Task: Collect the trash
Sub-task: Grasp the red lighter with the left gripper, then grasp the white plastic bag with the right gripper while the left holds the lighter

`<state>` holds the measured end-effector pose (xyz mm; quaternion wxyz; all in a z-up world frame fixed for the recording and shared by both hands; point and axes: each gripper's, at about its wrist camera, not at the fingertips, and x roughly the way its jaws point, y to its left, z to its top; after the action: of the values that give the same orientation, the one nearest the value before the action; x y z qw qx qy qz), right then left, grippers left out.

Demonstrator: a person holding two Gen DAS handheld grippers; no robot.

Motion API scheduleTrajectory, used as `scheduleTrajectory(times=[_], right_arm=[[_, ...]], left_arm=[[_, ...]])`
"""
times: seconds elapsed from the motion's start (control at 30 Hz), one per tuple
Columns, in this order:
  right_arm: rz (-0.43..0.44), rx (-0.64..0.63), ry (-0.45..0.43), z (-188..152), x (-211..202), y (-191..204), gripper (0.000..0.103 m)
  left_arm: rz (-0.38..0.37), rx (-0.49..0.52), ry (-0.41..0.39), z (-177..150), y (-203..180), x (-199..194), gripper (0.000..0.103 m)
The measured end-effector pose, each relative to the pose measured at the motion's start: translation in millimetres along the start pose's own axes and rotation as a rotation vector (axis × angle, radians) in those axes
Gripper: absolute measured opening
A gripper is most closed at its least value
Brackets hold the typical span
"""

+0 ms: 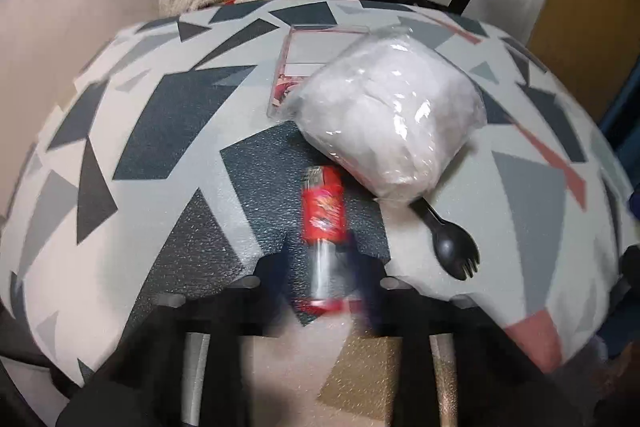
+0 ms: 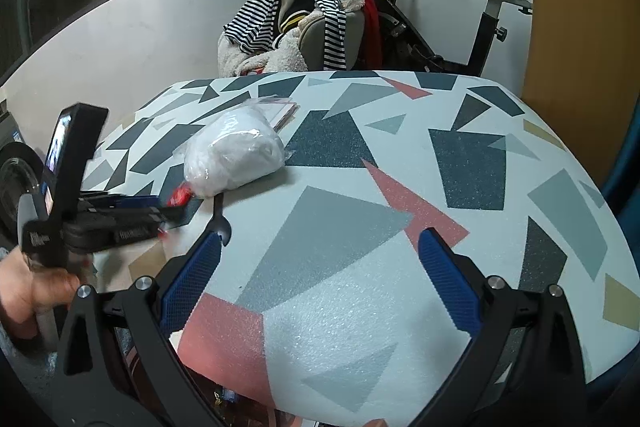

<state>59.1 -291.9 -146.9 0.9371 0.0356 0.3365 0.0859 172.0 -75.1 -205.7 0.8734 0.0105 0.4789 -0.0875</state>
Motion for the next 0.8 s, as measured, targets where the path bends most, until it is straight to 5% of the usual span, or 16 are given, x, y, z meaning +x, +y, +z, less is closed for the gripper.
scheduleTrajectory(times=[0.1, 0.43, 0.8], right_arm=[[0.018, -0.001, 0.043, 3, 5, 0, 0.097], [0.111, -0.084, 0.07, 40, 40, 28, 0.097], [0.208, 0.077, 0.173, 95, 127, 48, 0.091]], left_arm=[[-0.124, -0.055, 0.014, 0, 20, -4, 0.022], [-0.185, -0.142, -0.09, -7, 77, -48, 0.022], [-0.218, -0.127, -0.163, -9, 100, -74, 0.022]])
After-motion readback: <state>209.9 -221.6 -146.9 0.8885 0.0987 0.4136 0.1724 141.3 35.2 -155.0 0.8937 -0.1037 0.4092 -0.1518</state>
